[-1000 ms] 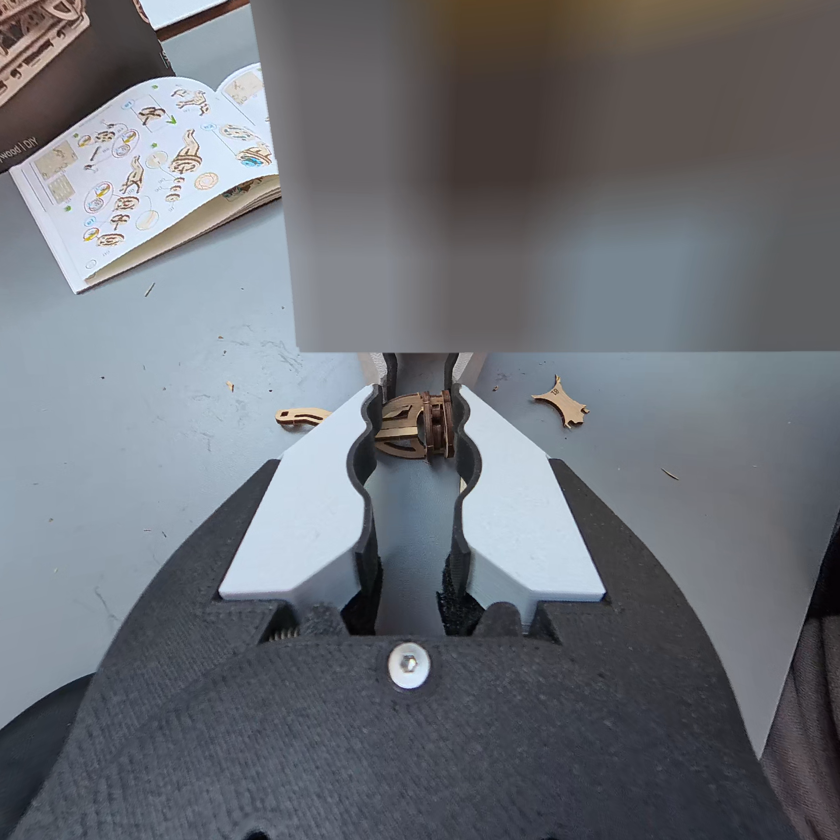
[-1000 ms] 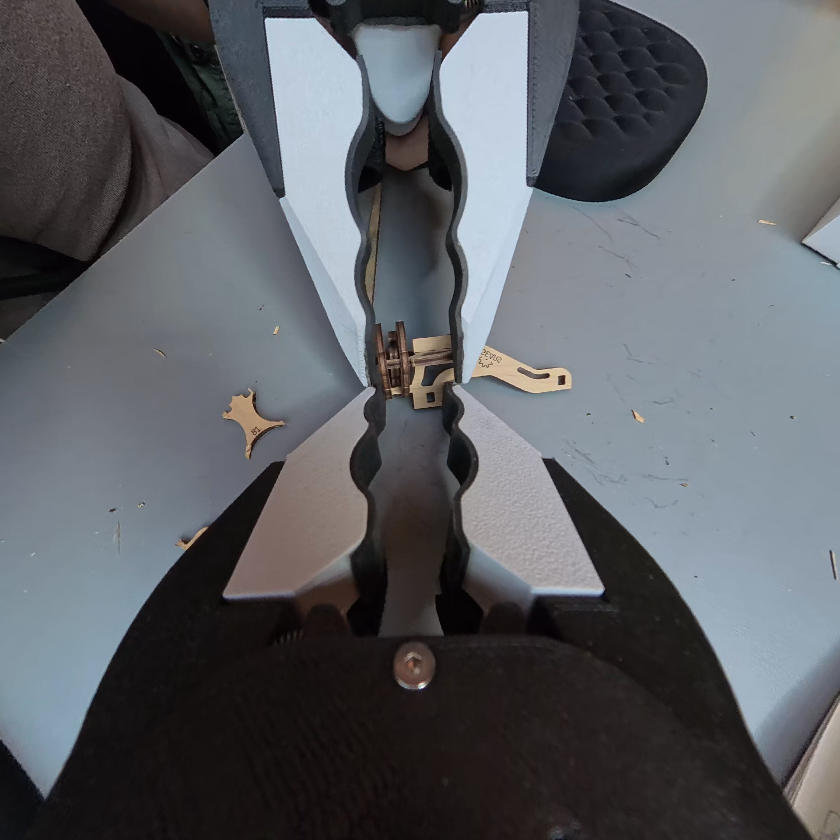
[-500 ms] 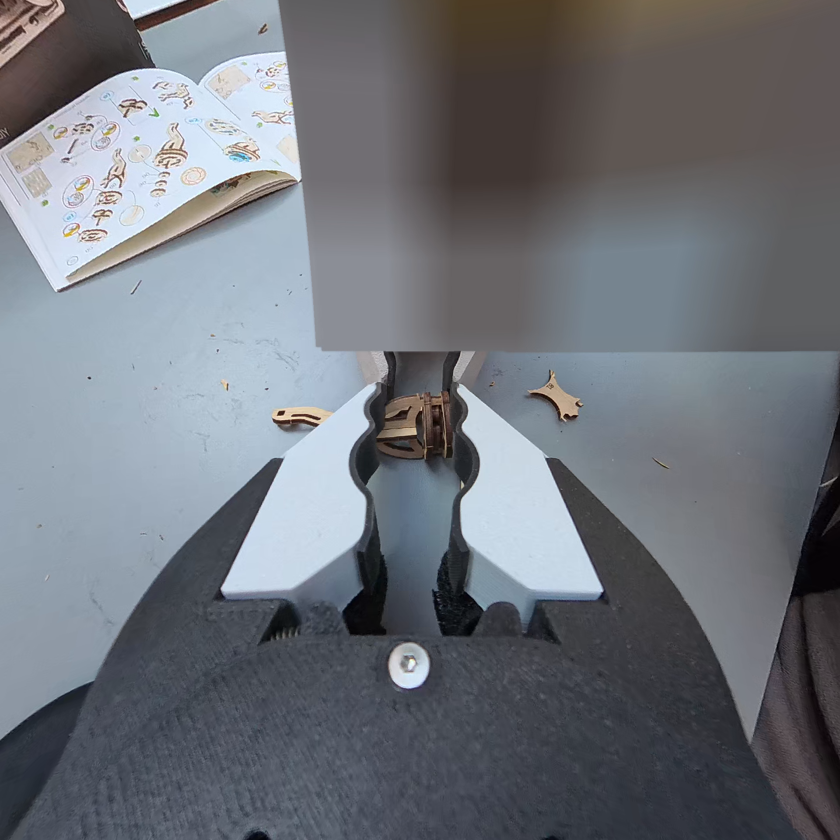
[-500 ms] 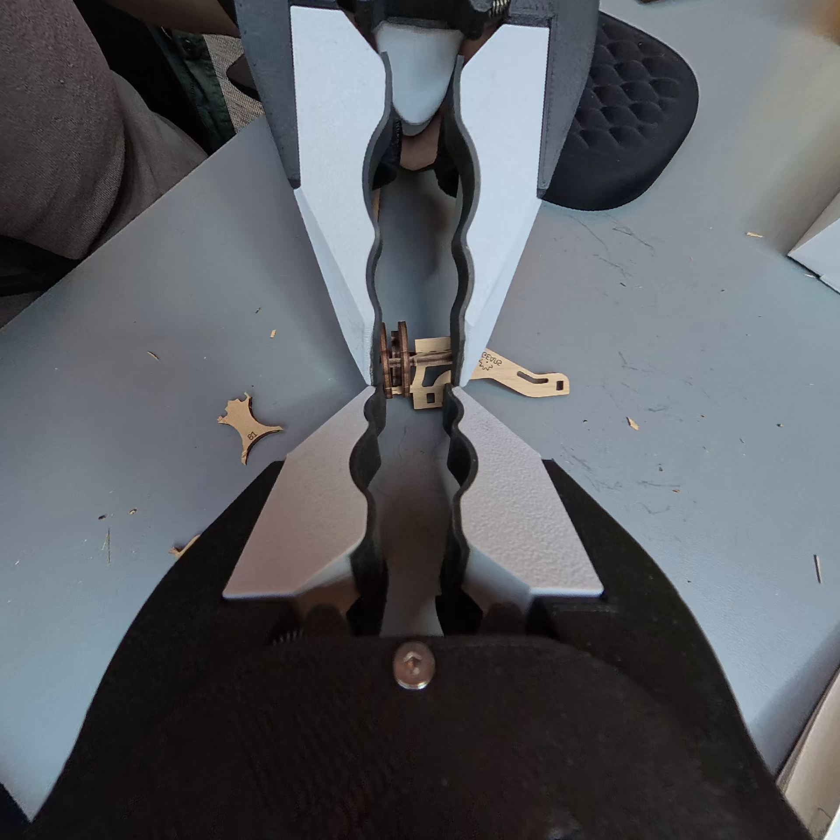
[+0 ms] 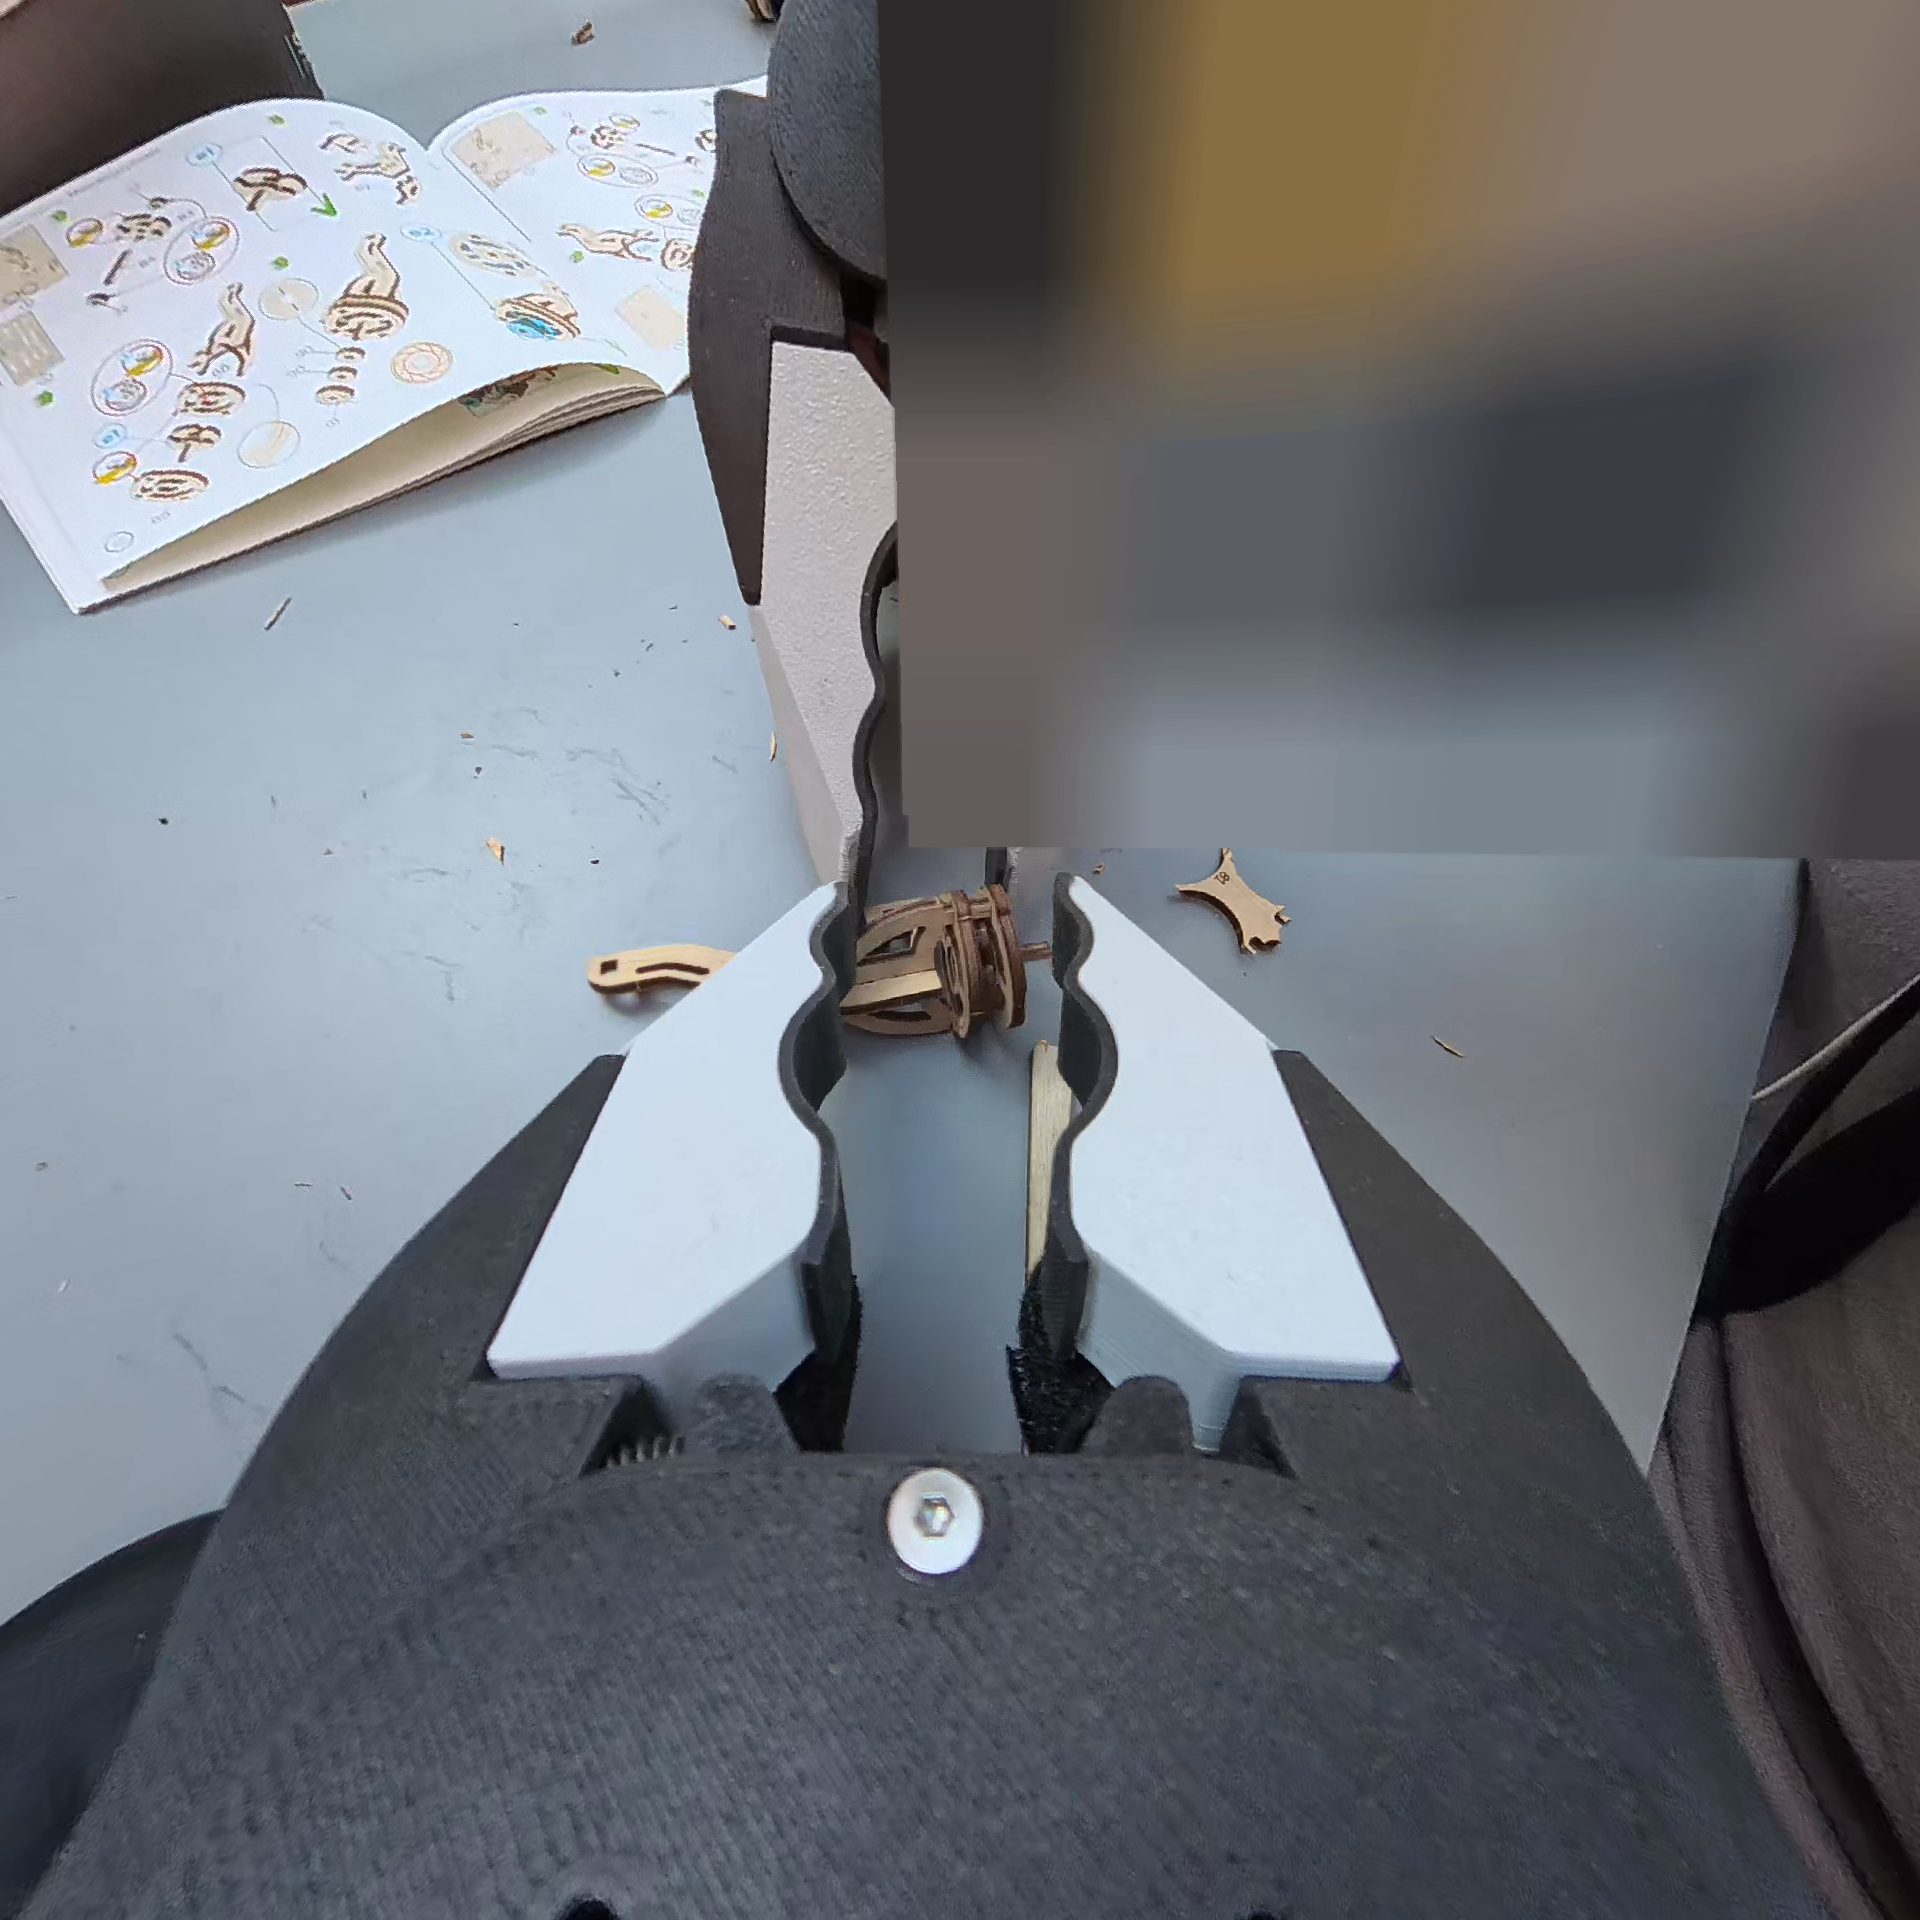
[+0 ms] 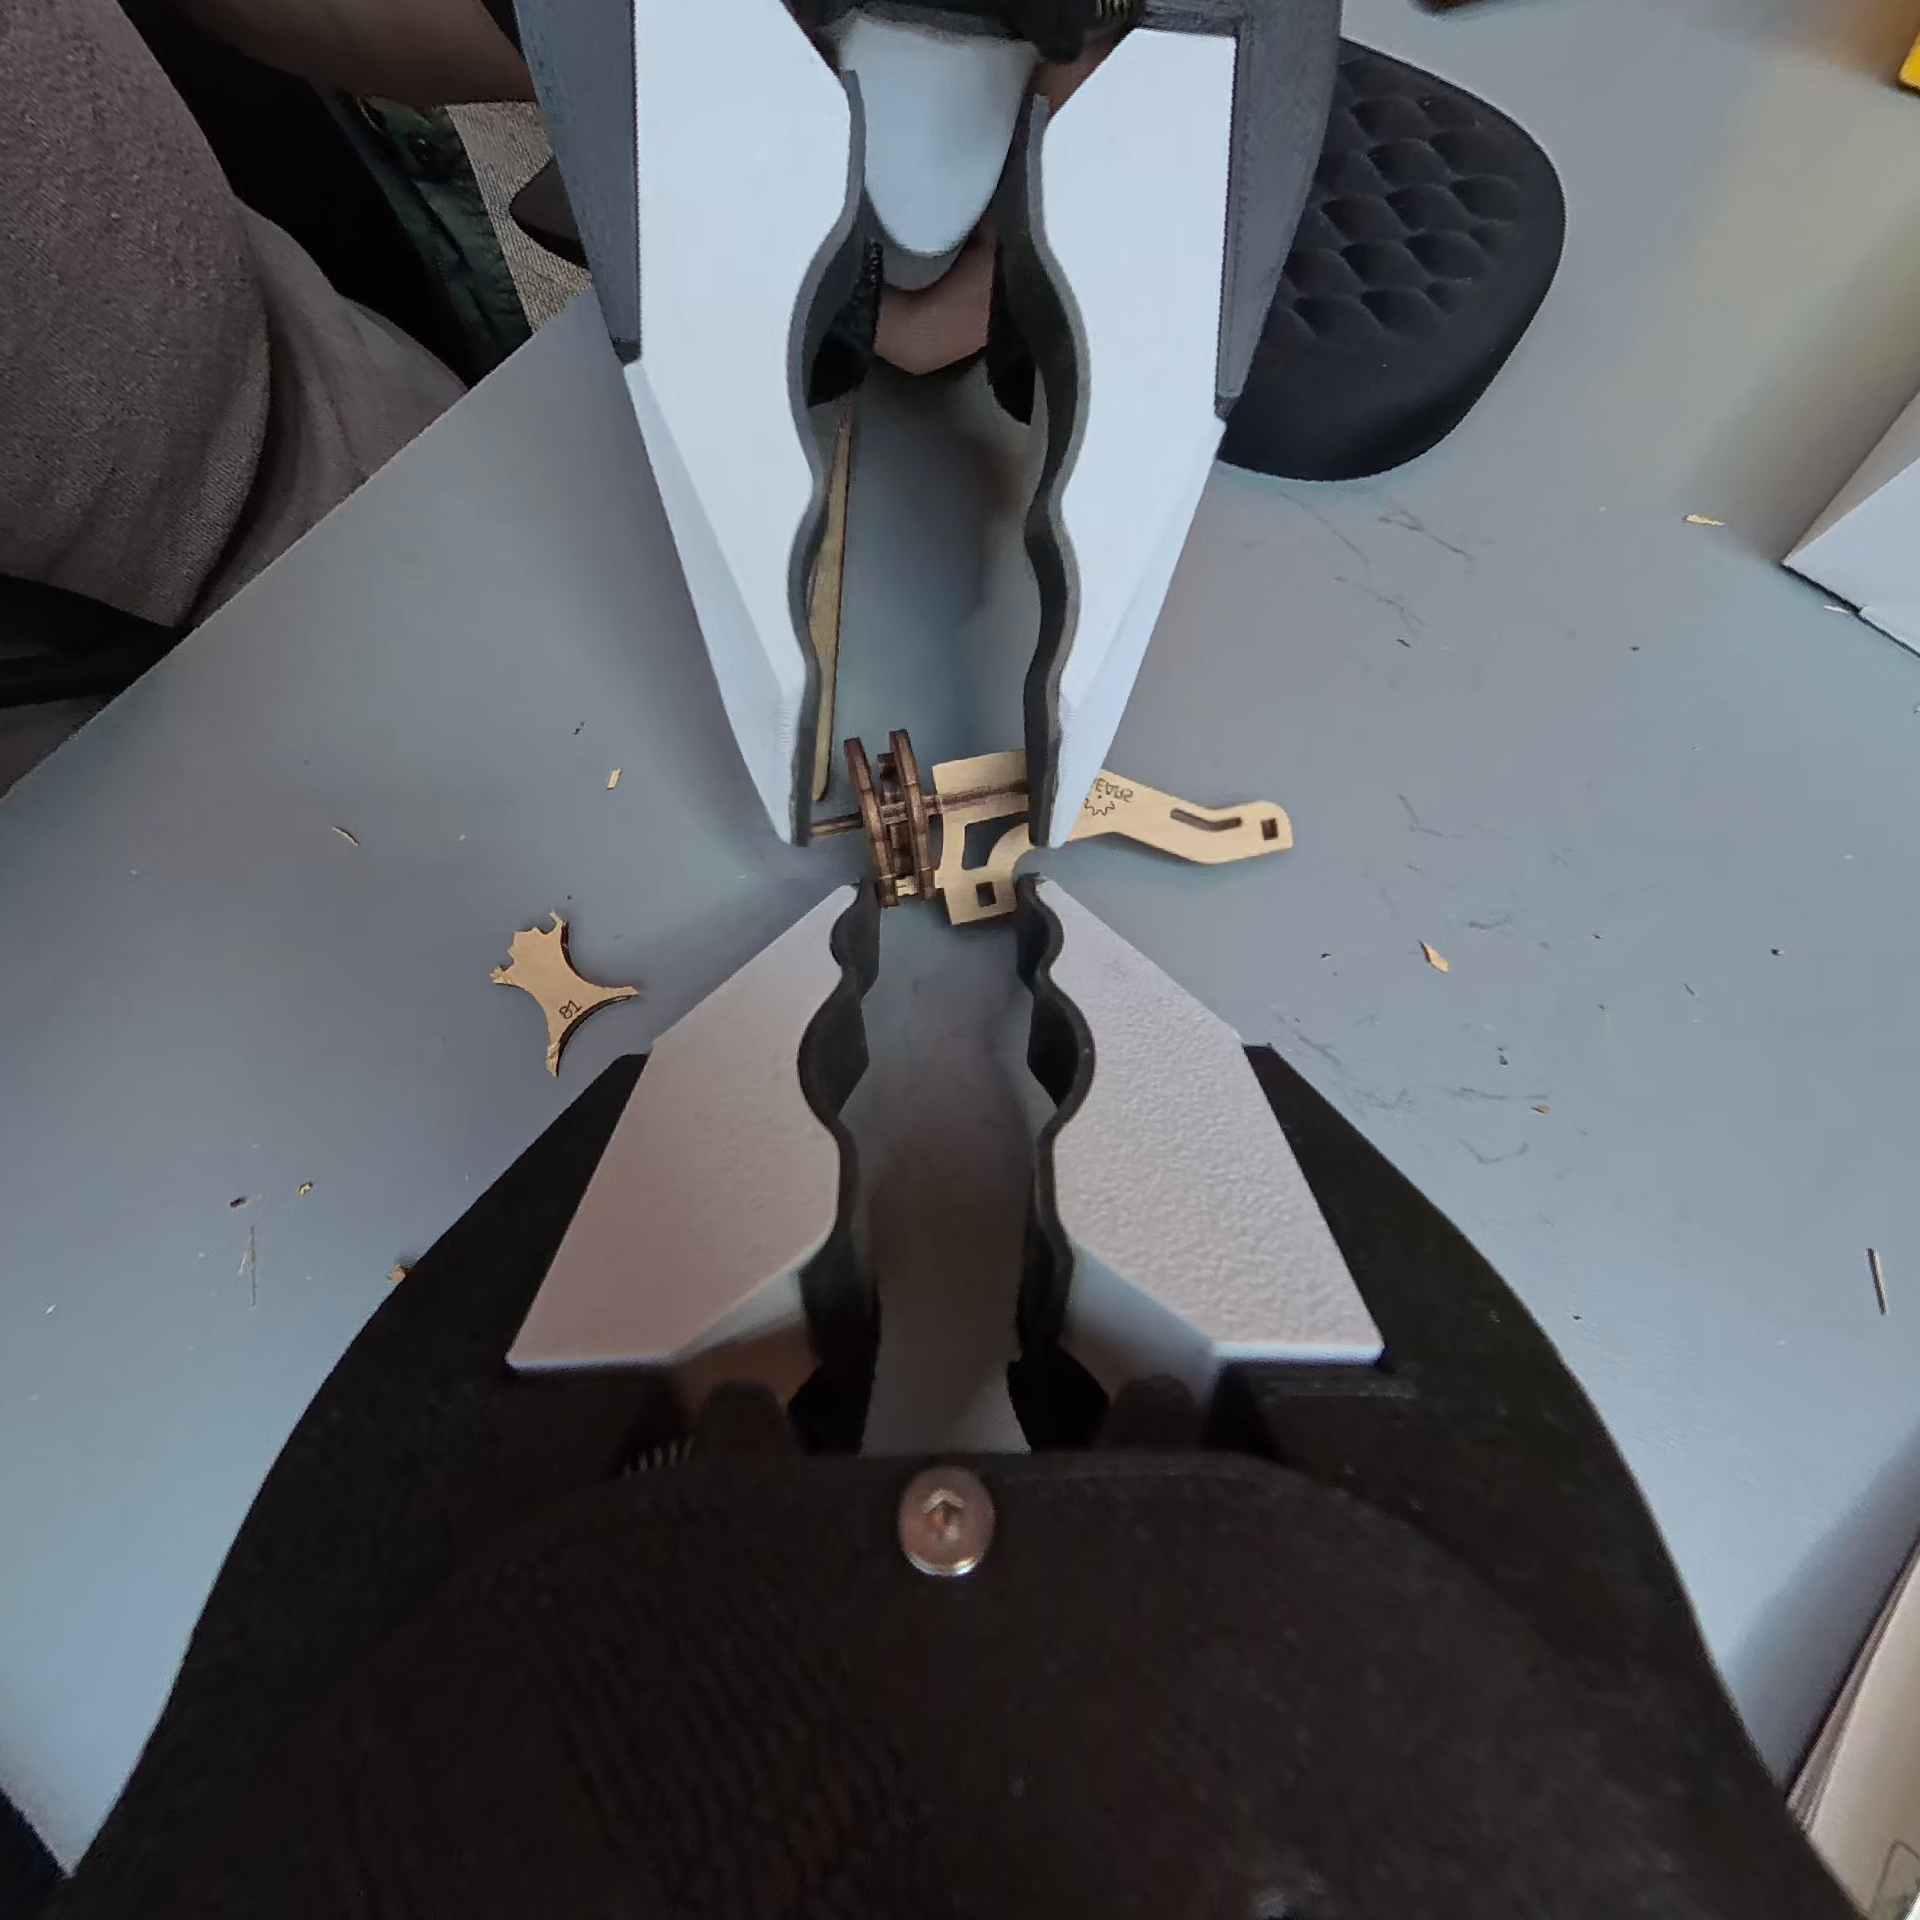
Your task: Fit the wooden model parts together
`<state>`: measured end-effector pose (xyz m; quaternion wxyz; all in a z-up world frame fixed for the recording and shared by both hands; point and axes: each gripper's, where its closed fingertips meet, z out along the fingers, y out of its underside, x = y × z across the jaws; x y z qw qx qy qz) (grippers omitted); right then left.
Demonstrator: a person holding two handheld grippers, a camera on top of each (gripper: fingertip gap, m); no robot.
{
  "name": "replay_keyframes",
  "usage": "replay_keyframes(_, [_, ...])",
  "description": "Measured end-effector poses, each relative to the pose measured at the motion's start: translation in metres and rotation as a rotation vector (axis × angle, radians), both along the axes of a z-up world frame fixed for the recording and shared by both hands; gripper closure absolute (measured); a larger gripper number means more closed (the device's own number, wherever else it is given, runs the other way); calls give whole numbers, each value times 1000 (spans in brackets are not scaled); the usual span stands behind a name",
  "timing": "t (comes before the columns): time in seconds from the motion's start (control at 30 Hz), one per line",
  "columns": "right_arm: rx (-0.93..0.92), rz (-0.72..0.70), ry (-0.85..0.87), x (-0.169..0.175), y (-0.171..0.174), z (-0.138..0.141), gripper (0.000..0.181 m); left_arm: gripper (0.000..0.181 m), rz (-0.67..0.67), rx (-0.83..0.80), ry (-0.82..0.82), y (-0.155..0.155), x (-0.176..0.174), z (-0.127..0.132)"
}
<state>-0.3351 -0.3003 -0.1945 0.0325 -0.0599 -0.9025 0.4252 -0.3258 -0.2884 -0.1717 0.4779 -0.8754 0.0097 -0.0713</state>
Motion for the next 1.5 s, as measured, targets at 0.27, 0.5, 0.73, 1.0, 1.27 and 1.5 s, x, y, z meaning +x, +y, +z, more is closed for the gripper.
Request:
replay_keyframes(0.27, [8, -4, -4, -2, 2, -1, 154, 144, 8, 48, 74, -8, -1, 16])
replay_keyframes(0.5, [8, 30, -8, 3, 2, -1, 155, 142, 30, -93, 175, -18, -3, 3])
replay_keyframes(0.73, [8, 43, -15, 5, 2, -1, 156, 157, 38, -124, 104, -19, 4, -6])
replay_keyframes(1.0, [5, 32, -16, 2, 4, -1, 153, 171, 41, -118, 103, -18, 5, -8])
replay_keyframes(1.27, [4, 21, -19, 0, 5, -1, 149, 172, 65, -95, 49, -16, 1, -7])
replay_keyframes(1.5, [7, 2, -14, -6, 4, -1, 142, 172, 59, -107, 63, -17, 0, -11])
